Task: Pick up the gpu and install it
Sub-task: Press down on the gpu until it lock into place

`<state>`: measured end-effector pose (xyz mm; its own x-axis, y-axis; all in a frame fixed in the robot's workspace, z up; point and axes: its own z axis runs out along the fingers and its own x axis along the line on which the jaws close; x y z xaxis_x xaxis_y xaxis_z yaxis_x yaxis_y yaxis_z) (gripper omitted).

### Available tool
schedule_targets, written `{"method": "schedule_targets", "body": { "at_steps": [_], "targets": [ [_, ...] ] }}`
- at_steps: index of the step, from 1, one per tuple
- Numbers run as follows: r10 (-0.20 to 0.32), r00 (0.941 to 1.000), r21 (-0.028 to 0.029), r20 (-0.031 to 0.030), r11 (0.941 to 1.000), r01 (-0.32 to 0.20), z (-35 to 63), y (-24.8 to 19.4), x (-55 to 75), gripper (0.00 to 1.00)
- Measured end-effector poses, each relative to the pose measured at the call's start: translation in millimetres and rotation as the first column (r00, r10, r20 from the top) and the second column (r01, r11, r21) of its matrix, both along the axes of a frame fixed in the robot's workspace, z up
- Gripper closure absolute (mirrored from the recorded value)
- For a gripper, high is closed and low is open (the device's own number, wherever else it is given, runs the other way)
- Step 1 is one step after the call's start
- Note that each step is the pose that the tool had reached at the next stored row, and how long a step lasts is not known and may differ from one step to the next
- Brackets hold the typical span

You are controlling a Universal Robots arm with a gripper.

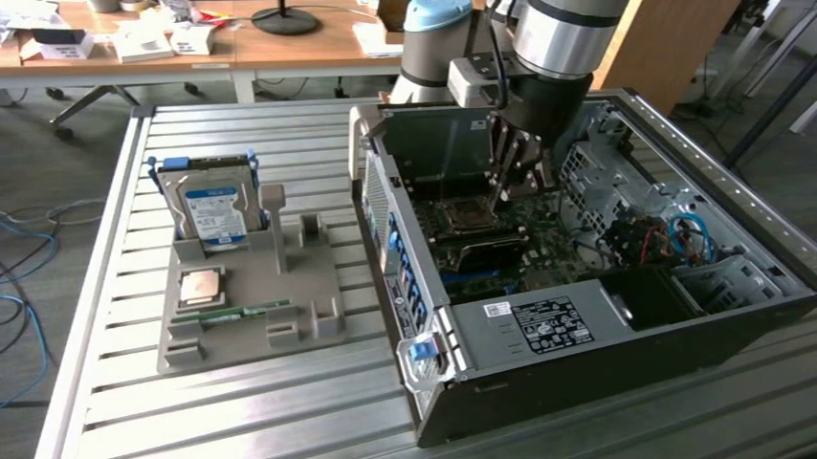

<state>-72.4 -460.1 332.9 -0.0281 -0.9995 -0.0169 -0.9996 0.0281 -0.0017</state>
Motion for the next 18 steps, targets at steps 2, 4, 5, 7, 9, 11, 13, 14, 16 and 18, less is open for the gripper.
{"method": "schedule_targets", "body": {
  "at_steps": [2, 4, 5, 7, 9, 11, 13, 14, 16, 18],
  "targets": [
    [0.000, 1.0000, -0.0001, 0.0000, 1.0000, 0.000, -2.6, 0.0, 0.0, 0.89],
    [0.000, 1.0000, -0.0001, 0.0000, 1.0000, 0.000, -5.7, 0.0, 0.0, 0.89],
    [0.000, 1.0000, 0.0000, 0.0000, 1.0000, 0.000, -7.2, 0.0, 0.0, 0.89],
    [0.000, 1.0000, -0.0001, 0.0000, 1.0000, 0.000, -10.4, 0.0, 0.0, 0.89],
    [0.000, 1.0000, 0.0000, 0.0000, 1.0000, 0.000, -14.1, 0.0, 0.0, 0.89],
    [0.000, 1.0000, 0.0000, 0.0000, 1.0000, 0.000, -16.9, 0.0, 0.0, 0.89],
    [0.000, 1.0000, -0.0003, -0.0001, 1.0000, 0.000, -17.5, 0.0, 0.0, 0.89],
    [0.000, 1.0000, -0.0001, -0.0001, 1.0000, 0.000, -17.9, 0.0, 0.0, 0.89],
    [0.000, 1.0000, 0.0000, 0.0000, 1.0000, 0.000, -20.0, 0.0, 0.0, 0.89],
    [0.000, 1.0000, -0.0001, 0.0000, 1.0000, 0.000, -23.4, 0.0, 0.0, 0.89]
  ]
}}
